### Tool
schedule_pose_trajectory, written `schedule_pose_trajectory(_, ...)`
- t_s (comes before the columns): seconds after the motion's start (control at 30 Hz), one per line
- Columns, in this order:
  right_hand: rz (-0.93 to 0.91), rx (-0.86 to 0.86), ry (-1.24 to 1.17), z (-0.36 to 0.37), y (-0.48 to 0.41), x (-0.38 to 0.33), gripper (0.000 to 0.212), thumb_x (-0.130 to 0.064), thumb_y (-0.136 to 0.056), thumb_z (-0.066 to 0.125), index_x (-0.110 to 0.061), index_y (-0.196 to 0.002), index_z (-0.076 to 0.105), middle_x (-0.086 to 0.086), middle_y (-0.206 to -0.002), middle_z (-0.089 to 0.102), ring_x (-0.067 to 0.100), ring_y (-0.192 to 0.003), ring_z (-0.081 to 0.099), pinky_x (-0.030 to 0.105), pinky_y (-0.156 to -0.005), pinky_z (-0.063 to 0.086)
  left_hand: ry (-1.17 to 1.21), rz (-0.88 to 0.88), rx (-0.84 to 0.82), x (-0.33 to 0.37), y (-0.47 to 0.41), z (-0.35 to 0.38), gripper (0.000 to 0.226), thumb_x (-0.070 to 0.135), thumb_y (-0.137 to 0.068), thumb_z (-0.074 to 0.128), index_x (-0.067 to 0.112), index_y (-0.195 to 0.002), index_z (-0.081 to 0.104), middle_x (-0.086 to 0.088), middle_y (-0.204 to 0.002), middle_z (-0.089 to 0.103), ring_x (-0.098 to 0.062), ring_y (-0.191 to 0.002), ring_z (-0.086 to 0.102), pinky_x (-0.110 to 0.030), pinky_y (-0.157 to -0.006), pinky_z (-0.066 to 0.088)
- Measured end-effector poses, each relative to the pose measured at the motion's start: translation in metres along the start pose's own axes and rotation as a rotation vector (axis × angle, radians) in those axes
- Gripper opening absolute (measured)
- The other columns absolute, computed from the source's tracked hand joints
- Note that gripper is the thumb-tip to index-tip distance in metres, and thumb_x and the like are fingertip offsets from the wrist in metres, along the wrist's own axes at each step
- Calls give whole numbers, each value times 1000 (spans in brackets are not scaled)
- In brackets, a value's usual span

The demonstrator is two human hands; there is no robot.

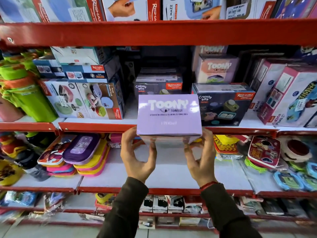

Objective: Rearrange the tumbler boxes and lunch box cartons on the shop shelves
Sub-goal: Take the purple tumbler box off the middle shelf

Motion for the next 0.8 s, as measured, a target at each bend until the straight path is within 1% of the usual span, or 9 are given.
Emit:
schedule_pose_trajectory(0.13,9,18,-14,-4,16,-1,54,-38,-96,64,-51,-141,39,-15,-140,51,28,-121,61,41,-95,58,28,10,-12,0,12,1,56,25,-85,70,45,-133,49,10,-128,59,-38,-107,64,-38,-73,60)
schedule_pose_trajectory(0.27,52,-4,-36,-6,33,7,50,-48,-98,59,-52,-143,37,7,-138,53,30,-111,64,24,-90,54,-19,-19,-49,-5,23,0,56,31,-86,69,45,-135,48,13,-131,58,-34,-109,64,-39,-76,60)
schedule_pose_trajectory(0.43,138,-59,23,-5,58,27,61,-30,-93,61,-53,-142,35,6,-137,53,25,-106,65,15,-89,51,-102,-87,-135,-21,45,3,60,30,-84,66,46,-137,44,20,-132,56,-29,-116,64,-52,-82,60)
schedule_pose_trajectory(0.5,192,-100,56,-6,68,38,61,-31,-93,60,-55,-141,32,-5,-138,51,20,-113,63,17,-92,52,-127,-158,-184,-31,55,6,61,28,-82,65,49,-135,42,24,-129,56,-21,-116,64,-45,-85,60)
schedule_pose_trajectory(0.57,255,-151,87,-5,78,51,59,-33,-93,58,-57,-139,31,-11,-138,49,14,-121,59,26,-95,56,-136,-254,-254,-46,68,11,62,30,-81,65,53,-133,40,31,-127,54,-5,-116,62,-30,-87,60)
schedule_pose_trajectory(0.6,285,-180,101,-5,83,58,57,-34,-94,58,-58,-138,30,-10,-138,49,11,-123,58,30,-96,58,-138,-308,-291,-54,75,13,62,31,-80,65,55,-132,40,34,-126,53,-2,-116,61,-22,-87,59)
schedule_pose_trajectory(0.67,341,-239,129,-3,91,72,54,-38,-95,56,-60,-136,29,-16,-138,49,4,-126,57,29,-98,59,-138,-419,-352,-74,91,20,62,32,-81,66,57,-130,38,35,-125,54,0,-118,61,-12,-89,56)
schedule_pose_trajectory(0.73,413,-287,144,0,97,89,51,-36,-96,56,-59,-134,30,-15,-140,50,2,-127,58,28,-101,58,-136,-521,-403,-94,105,29,60,28,-84,67,55,-130,38,24,-128,57,-1,-121,61,-13,-94,56)
schedule_pose_trajectory(0.8,513,-329,149,5,104,112,49,-25,-100,59,-44,-137,35,-5,-145,52,11,-131,59,38,-106,58,-136,-598,-449,-113,114,40,55,23,-89,68,41,-134,40,8,-132,59,-7,-124,62,-22,-100,58)
Point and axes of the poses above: each hand's wrist, its own y-axis away from the middle knuckle, its own z-axis out of the palm, x = y × z, the point moved 7 cm from there along -y, towards the middle knuckle
